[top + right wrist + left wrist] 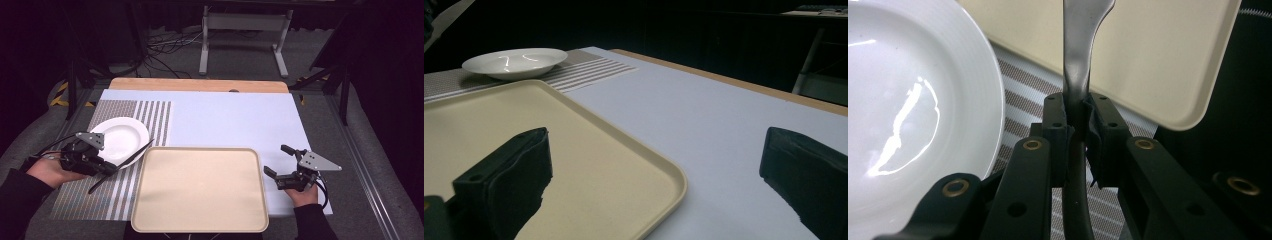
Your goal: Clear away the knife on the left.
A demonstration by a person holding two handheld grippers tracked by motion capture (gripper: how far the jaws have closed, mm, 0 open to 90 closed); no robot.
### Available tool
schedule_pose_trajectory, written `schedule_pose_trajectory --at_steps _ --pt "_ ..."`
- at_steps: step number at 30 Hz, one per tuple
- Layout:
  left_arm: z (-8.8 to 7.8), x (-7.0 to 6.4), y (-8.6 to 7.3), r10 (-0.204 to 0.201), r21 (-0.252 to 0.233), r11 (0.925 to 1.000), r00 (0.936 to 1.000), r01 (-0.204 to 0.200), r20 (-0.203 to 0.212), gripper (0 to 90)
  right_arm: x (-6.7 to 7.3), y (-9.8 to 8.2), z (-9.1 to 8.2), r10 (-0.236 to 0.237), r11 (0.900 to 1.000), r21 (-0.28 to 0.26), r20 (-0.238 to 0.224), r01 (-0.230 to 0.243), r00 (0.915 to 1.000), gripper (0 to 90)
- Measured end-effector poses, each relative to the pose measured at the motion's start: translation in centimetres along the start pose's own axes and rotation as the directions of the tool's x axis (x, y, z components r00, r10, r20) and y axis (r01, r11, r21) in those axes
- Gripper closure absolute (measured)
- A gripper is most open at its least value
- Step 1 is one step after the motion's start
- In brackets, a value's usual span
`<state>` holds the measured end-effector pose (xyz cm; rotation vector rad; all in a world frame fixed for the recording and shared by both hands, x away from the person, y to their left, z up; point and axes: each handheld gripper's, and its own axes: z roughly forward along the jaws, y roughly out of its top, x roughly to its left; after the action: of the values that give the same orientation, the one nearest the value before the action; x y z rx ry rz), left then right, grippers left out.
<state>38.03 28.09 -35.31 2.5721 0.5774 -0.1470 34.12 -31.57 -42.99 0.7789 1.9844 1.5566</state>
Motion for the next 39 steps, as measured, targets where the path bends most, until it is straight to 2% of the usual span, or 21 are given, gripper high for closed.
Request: schedule_pose_trajectory --at_steps 3,4,9,16,21,23,29,31,39 --pt "0.5 -0.4 0.7 -0.018 -0.003 0.9998 0.9998 0.018 0.001 80.5 0.0 0.0 0.0 0.001 1.0 0.0 0.001 -0.001 1.0 1.1" --pt "0.6 -0.4 1.0 -0.035 -0.001 0.9994 0.9994 0.035 0.003 80.5 0.0 0.0 0.0 0.002 1.0 0.0 0.002 -0.002 1.0 1.1" --pt "1.4 -0.6 2.1 -0.054 -0.004 0.9985 0.9984 0.054 0.013 80.5 0.0 0.0 0.0 0.002 1.0 0.0 0.002 -0.002 1.0 1.1" --pt "2.7 -1.5 3.7 -0.047 -0.01 0.9988 0.9979 0.048 0.045 80.4 -0.1 0.0 -0.1 0.004 1.0 -0.006 0.002 -0.004 1.0 1.1" --pt "3.9 -2.0 4.7 -0.035 0.008 0.9994 0.9973 0.035 0.065 80.4 -0.1 0.0 -0.1 0.006 1.0 -0.005 0.003 -0.006 1.0 1.1" --pt "4.2 -2.1 5.1 -0.048 0.011 0.9988 0.9964 0.048 0.07 80.4 -0.1 0.0 -0.1 0.005 1.0 -0.005 0.002 -0.005 1.0 1.1" --pt "5.1 -2.4 5.8 -0.043 0.002 0.9991 0.9956 0.043 0.083 80.4 -0.1 0.0 -0.1 0.006 1.0 -0.004 0.0 -0.006 1.0 1.1" --pt "5.5 -2.6 5.9 -0.05 0.004 0.9987 0.9959 0.05 0.075 80.4 -0.1 0.0 -0.1 0.006 1.0 -0.004 0.0 -0.006 1.0 1.1" --pt "6.8 -2.8 6.6 -0.07 0.01 0.9975 0.9926 0.069 0.1 80.4 -0.2 0.0 -0.1 0.005 1.0 -0.001 0.001 -0.005 1.0 1.1"
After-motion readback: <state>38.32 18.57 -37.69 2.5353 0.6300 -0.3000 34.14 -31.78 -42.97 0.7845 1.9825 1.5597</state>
